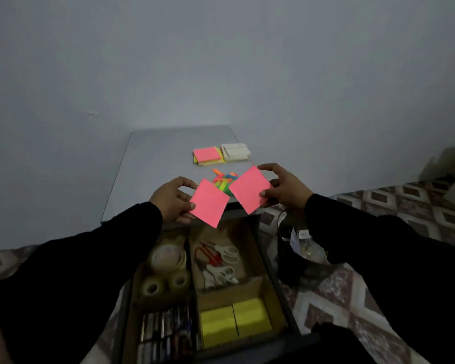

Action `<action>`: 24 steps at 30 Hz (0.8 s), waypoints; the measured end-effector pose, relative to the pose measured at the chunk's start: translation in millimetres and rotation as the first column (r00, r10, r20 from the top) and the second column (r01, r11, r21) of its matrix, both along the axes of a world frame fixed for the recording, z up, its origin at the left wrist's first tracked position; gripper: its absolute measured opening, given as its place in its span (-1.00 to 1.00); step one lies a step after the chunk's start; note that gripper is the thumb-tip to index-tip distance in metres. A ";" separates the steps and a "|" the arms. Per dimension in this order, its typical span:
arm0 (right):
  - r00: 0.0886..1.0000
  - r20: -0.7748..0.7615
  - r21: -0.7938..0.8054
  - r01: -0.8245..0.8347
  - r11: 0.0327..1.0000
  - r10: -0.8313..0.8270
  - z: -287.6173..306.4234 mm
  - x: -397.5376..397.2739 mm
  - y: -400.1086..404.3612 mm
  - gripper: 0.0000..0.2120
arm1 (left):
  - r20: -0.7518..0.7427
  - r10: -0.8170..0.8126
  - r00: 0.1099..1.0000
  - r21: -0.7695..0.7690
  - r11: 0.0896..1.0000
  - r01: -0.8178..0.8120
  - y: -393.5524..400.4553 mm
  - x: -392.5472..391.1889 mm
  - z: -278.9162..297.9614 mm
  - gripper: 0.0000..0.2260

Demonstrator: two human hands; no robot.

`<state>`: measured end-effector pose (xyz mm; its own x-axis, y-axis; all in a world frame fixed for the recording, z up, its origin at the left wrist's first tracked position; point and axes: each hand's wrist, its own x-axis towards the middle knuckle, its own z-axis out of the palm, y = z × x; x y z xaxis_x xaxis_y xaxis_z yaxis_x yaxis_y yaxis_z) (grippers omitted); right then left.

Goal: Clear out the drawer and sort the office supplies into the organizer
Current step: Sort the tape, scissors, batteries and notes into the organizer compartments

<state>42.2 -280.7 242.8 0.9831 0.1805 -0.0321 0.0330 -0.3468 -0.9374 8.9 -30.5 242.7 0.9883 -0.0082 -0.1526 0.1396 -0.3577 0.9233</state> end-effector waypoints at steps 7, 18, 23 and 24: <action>0.998 -0.062 0.006 -0.022 1.000 0.023 -27.9 -62.0 -20.3 -0.45 | -0.141 -0.056 0.988 -0.074 0.996 0.046 -38.4 -62.5 -55.7 -0.56; 0.990 -0.135 0.046 -0.029 0.999 0.035 -68.5 -104.4 -46.8 -0.44 | -0.424 -0.009 0.906 -0.167 0.984 -0.069 -66.5 -118.6 -120.3 -0.73; 0.982 -0.183 0.010 -0.035 0.999 0.036 -84.3 -110.4 -51.4 -0.45 | -0.470 0.032 0.882 -0.138 0.984 -0.109 -77.0 -120.6 -144.7 -0.77; 0.982 -0.185 -0.002 -0.038 0.999 0.037 -87.5 -110.9 -51.8 -0.45 | -0.460 0.039 0.887 -0.145 0.982 -0.118 -79.2 -120.5 -148.8 -0.75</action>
<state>-68.8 -332.5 155.2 0.9525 0.2168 -0.2137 -0.1274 -0.3536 -0.9267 -111.6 -109.7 93.9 0.8095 0.0022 -0.5871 0.5781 -0.1775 0.7964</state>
